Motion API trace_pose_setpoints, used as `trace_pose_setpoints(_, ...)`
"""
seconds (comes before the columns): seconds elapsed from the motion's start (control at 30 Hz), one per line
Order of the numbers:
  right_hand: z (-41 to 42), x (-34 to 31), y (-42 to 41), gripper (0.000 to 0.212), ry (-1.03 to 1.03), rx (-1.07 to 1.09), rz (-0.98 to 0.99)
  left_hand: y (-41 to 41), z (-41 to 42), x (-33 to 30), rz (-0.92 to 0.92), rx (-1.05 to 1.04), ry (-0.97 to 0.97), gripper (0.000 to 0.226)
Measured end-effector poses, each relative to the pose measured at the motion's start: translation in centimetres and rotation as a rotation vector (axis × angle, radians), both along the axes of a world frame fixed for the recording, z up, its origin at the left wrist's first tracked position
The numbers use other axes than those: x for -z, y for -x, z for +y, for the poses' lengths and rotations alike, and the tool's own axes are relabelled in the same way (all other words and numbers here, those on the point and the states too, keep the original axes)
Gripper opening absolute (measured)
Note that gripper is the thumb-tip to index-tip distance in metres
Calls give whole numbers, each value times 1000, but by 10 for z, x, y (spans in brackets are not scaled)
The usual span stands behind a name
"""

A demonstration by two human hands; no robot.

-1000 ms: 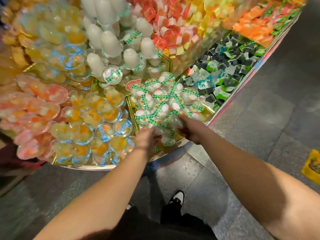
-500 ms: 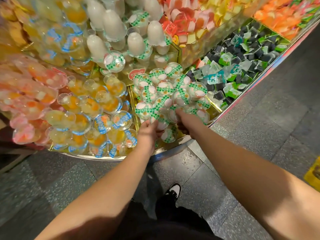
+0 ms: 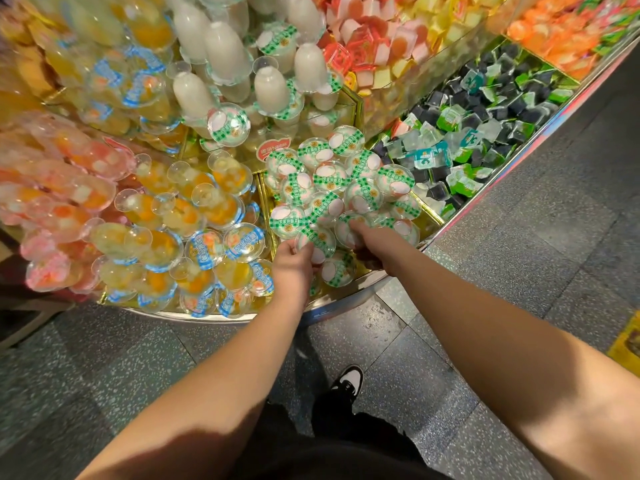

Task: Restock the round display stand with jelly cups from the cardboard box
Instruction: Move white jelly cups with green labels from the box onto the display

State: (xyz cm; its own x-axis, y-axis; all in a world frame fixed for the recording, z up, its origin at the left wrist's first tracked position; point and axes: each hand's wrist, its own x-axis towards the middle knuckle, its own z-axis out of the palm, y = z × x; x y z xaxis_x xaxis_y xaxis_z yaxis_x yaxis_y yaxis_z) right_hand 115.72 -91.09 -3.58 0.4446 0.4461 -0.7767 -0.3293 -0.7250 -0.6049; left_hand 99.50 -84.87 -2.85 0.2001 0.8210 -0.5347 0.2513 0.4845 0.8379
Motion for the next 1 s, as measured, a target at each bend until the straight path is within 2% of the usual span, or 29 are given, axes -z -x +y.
trace_pose_setpoints(0.23, -2, -4, -1, 46, -20, -9, 18, 3, -3, 2, 45, -2, -71, 23)
trace_pose_setpoints(0.37, -2, -2, -1, 53, -17, -18, 3, -1, -4, -1, 18, 3, -23, 28)
trace_pose_setpoints(0.57, -1, -6, 0, 53, -5, -30, -5, 0, -4, -3, 22, -9, 7, 20)
trace_pose_setpoints(0.67, -4, -13, 0, 52, -3, -41, 12, 2, -2, -5, 19, 0, 34, 23)
trace_pose_setpoints(0.83, -13, -22, 0, 72, 5, -34, 6, 5, 0, -19, -39, 23, 110, 22)
trace_pose_setpoints(1.0, -34, -37, 9, 72, 32, 31, -103, 27, -5, -47, -42, 114, 137, 25)
